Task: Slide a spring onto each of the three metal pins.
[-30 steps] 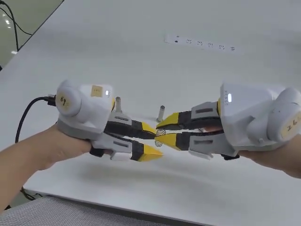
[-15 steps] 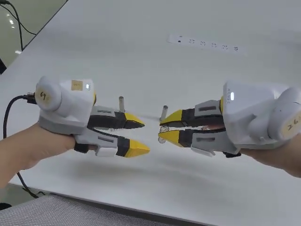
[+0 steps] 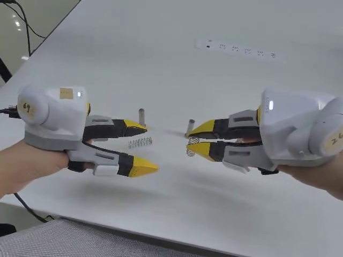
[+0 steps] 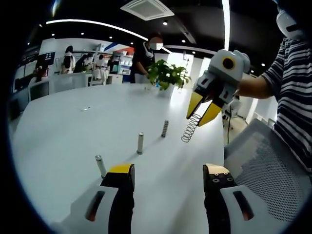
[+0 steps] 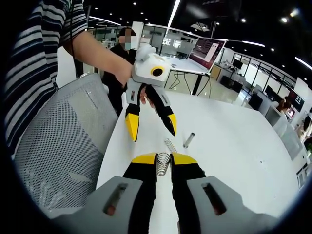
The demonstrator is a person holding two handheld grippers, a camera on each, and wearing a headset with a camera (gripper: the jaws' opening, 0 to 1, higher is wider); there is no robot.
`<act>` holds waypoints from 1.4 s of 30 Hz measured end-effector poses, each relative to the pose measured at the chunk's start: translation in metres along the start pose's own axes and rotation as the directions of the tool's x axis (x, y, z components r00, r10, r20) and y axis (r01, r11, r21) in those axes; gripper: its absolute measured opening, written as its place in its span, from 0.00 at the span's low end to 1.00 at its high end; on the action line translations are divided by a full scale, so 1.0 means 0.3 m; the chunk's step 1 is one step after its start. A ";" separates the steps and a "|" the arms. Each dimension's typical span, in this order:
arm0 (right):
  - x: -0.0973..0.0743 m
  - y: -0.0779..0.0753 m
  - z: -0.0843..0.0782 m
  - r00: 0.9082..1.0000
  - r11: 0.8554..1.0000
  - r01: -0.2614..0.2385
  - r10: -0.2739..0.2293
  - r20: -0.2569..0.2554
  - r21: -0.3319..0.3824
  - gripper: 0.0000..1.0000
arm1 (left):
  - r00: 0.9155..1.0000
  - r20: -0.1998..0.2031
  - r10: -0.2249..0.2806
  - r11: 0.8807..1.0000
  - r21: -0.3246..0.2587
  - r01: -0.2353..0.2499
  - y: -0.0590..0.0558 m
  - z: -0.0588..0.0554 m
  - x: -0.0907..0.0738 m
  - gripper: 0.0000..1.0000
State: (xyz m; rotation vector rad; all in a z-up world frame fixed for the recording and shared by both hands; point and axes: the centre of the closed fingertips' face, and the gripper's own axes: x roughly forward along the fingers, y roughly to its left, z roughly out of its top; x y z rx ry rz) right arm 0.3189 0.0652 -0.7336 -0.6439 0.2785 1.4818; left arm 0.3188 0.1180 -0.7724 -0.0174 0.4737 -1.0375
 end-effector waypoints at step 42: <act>0.048 -0.062 -0.070 0.999 0.995 0.036 -0.034 -0.026 0.098 0.12 | 0.974 0.026 0.227 0.973 -0.038 -0.226 0.139 -0.068 -0.147 0.97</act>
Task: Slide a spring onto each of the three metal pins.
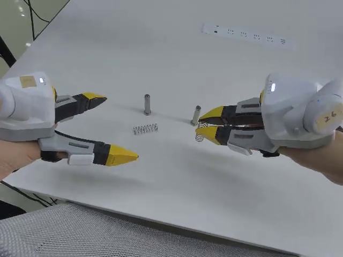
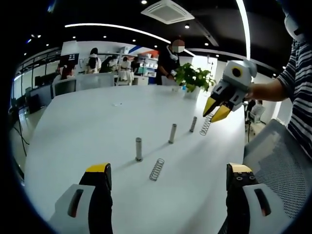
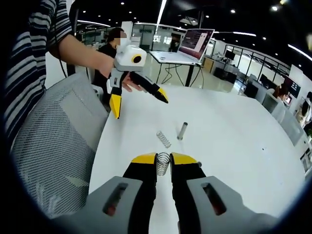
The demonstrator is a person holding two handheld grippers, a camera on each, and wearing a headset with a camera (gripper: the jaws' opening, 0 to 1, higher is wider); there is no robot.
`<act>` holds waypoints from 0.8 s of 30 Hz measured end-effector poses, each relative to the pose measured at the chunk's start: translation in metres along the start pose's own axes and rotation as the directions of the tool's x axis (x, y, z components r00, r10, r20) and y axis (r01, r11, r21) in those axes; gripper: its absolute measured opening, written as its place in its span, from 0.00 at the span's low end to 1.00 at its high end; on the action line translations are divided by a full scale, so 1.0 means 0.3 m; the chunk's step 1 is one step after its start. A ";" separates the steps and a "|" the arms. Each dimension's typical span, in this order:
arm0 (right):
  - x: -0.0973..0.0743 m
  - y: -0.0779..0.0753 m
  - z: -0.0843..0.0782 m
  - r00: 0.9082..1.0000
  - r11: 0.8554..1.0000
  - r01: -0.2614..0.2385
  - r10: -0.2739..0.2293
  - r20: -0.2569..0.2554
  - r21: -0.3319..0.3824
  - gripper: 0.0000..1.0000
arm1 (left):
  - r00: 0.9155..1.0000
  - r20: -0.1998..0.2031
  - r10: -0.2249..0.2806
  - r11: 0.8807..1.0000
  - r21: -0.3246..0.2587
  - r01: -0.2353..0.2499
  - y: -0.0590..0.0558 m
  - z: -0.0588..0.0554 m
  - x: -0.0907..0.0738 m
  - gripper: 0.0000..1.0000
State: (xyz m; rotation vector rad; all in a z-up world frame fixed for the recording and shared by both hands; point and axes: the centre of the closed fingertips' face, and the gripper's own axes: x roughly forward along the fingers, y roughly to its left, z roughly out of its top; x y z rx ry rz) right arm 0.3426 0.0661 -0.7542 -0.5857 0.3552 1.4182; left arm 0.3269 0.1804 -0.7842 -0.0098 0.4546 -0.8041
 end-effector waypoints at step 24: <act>0.020 -0.147 0.010 0.998 0.997 0.060 -0.059 -0.025 0.038 0.12 | 1.000 0.014 0.007 1.000 0.000 -0.007 0.014 0.005 -0.010 0.97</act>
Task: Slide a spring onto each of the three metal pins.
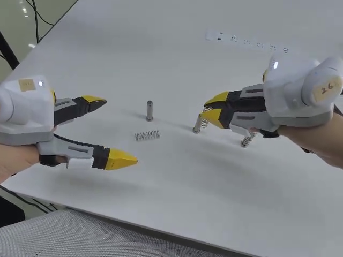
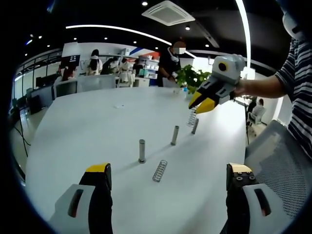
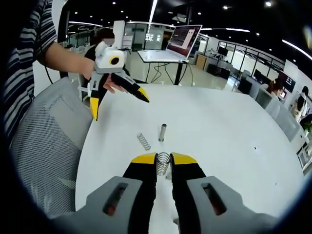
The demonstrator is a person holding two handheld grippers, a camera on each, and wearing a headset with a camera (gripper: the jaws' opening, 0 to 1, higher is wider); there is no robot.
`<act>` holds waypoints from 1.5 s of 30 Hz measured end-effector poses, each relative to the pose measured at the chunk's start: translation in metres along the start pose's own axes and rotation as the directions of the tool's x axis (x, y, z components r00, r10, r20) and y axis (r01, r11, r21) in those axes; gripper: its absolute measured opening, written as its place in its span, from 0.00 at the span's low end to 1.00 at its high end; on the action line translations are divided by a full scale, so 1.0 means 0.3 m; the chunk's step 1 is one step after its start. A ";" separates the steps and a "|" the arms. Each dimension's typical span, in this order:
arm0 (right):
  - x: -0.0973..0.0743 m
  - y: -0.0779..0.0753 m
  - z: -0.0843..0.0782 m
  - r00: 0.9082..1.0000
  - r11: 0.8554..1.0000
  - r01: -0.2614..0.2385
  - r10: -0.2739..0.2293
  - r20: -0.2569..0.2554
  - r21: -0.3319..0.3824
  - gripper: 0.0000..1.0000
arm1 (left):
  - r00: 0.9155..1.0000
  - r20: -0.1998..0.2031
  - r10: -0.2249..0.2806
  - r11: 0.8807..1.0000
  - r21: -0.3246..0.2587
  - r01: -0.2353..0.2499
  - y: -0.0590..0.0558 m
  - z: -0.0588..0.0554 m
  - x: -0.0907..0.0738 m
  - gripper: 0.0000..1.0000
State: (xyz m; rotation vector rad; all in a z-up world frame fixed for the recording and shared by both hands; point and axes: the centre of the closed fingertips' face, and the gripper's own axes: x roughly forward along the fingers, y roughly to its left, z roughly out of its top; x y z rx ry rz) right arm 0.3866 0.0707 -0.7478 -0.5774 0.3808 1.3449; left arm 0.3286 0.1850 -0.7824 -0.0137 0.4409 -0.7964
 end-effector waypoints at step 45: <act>0.082 -0.086 -0.072 0.998 0.991 0.055 -0.050 -0.042 0.122 0.12 | 1.000 0.005 0.007 1.000 -0.015 -0.007 0.010 0.005 -0.001 0.97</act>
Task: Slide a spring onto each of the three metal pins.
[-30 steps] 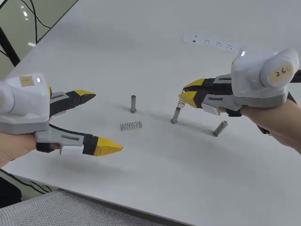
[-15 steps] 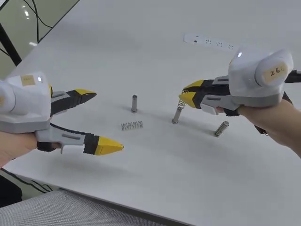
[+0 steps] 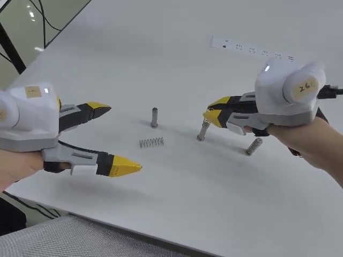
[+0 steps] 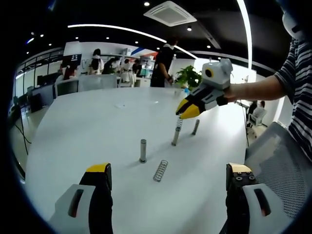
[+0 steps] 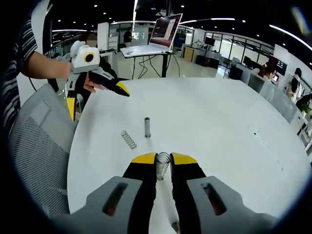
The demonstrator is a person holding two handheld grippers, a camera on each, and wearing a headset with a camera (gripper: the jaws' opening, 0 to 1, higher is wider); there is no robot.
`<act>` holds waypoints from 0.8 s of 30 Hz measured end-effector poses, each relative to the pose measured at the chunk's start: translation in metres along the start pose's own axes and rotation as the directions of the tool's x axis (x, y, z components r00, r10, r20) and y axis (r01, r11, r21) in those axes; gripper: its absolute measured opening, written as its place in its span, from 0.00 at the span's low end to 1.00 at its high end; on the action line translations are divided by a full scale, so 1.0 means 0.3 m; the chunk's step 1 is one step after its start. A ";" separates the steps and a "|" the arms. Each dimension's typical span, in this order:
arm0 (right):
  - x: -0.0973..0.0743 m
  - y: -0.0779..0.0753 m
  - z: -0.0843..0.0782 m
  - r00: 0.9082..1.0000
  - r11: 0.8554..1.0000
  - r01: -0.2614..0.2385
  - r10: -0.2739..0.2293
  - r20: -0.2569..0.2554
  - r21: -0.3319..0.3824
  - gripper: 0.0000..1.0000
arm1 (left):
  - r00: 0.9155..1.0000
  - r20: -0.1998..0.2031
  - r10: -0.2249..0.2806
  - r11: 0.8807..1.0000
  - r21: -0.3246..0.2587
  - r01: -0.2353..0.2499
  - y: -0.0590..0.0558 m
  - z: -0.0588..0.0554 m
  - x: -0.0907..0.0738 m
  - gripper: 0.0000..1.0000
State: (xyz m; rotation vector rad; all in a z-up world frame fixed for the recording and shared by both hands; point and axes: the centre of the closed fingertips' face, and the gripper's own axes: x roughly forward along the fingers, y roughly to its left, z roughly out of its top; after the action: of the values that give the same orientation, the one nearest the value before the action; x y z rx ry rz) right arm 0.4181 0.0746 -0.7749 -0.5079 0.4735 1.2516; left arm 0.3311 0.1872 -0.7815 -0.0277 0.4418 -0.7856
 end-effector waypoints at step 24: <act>0.070 0.034 -0.143 0.994 1.000 -0.005 0.006 -0.107 0.011 0.12 | 1.000 -0.003 -0.004 1.000 -0.009 0.004 -0.011 -0.017 -0.002 0.96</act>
State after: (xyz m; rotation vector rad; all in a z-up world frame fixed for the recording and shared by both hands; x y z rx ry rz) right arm 0.4109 0.0672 -0.8226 -0.5668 0.5725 1.2303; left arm 0.3265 0.1858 -0.7854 -0.0354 0.4482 -0.7880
